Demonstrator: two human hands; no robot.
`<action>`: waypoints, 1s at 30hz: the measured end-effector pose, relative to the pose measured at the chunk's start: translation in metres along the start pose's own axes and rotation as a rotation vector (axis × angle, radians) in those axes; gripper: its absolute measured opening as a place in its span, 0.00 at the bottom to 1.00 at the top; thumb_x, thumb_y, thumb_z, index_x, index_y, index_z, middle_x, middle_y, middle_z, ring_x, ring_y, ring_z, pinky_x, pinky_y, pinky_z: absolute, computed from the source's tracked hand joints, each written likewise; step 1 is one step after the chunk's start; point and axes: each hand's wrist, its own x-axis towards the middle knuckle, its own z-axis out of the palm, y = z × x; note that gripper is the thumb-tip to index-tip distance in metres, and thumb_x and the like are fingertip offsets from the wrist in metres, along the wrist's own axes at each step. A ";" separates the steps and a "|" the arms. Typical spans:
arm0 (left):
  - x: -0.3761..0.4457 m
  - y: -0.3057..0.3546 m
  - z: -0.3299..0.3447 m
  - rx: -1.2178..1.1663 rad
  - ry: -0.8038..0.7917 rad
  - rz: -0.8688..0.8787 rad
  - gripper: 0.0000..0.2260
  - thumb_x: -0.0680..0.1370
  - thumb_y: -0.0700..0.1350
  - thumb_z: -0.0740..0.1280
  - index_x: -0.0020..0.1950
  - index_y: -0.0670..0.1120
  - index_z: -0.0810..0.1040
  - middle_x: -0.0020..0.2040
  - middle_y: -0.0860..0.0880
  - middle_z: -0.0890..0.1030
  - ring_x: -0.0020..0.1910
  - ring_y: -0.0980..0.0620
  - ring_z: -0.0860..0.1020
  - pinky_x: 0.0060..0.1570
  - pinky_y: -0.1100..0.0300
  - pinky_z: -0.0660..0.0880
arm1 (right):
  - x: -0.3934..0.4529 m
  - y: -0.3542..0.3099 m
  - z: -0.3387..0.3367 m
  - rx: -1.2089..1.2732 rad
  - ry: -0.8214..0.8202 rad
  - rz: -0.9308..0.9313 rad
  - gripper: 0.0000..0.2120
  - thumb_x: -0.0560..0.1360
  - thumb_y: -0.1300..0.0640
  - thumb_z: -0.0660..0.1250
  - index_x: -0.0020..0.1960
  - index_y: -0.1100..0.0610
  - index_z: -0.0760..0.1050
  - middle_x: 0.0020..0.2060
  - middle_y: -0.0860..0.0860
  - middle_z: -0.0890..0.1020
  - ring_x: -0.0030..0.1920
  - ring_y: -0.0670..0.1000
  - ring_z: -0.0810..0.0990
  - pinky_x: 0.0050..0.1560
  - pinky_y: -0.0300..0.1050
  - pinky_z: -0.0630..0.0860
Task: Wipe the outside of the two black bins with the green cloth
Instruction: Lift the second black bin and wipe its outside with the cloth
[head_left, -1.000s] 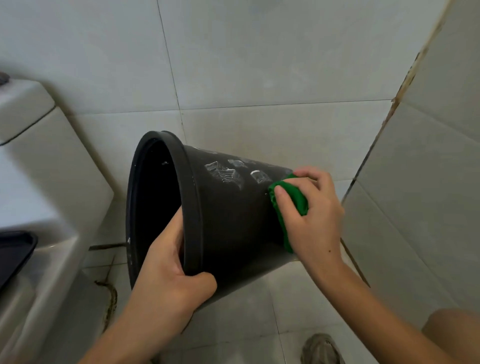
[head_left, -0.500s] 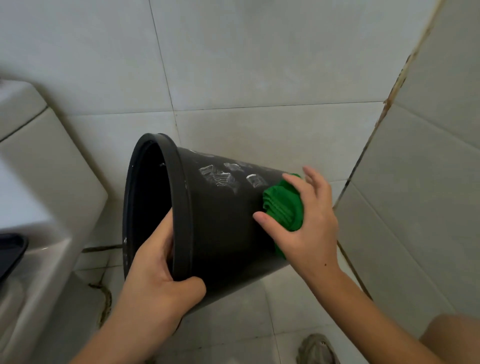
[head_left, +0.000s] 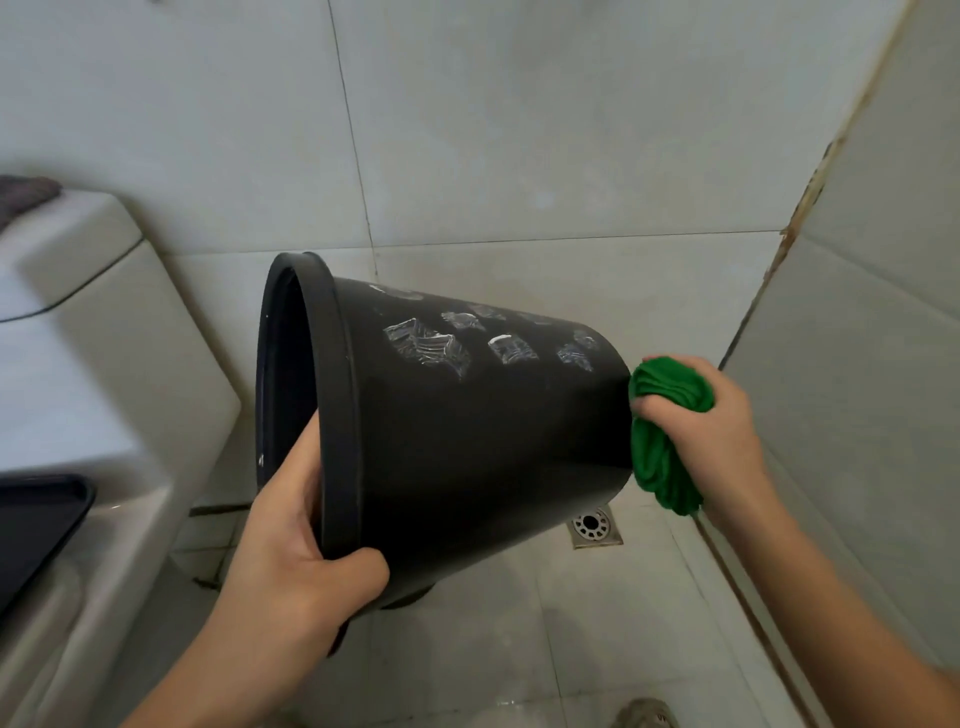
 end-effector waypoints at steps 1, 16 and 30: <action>0.000 0.000 -0.001 -0.003 -0.020 0.005 0.35 0.55 0.32 0.66 0.52 0.66 0.81 0.34 0.49 0.79 0.30 0.52 0.73 0.28 0.65 0.67 | 0.003 -0.001 -0.004 0.053 -0.030 0.031 0.13 0.69 0.67 0.72 0.46 0.50 0.79 0.37 0.46 0.81 0.38 0.45 0.80 0.38 0.37 0.77; 0.043 0.013 -0.054 -0.069 -0.051 -0.168 0.21 0.57 0.51 0.81 0.49 0.55 0.85 0.48 0.50 0.87 0.44 0.53 0.85 0.40 0.59 0.81 | -0.005 -0.005 -0.009 0.484 -0.182 0.111 0.17 0.62 0.62 0.65 0.50 0.54 0.81 0.38 0.51 0.83 0.37 0.49 0.82 0.35 0.42 0.80; 0.050 0.005 -0.060 -0.055 0.011 -0.360 0.27 0.56 0.28 0.68 0.54 0.41 0.82 0.49 0.43 0.86 0.46 0.45 0.85 0.38 0.59 0.82 | -0.022 0.014 0.013 0.509 -0.155 0.273 0.12 0.69 0.66 0.67 0.49 0.54 0.82 0.40 0.55 0.82 0.39 0.54 0.81 0.36 0.45 0.80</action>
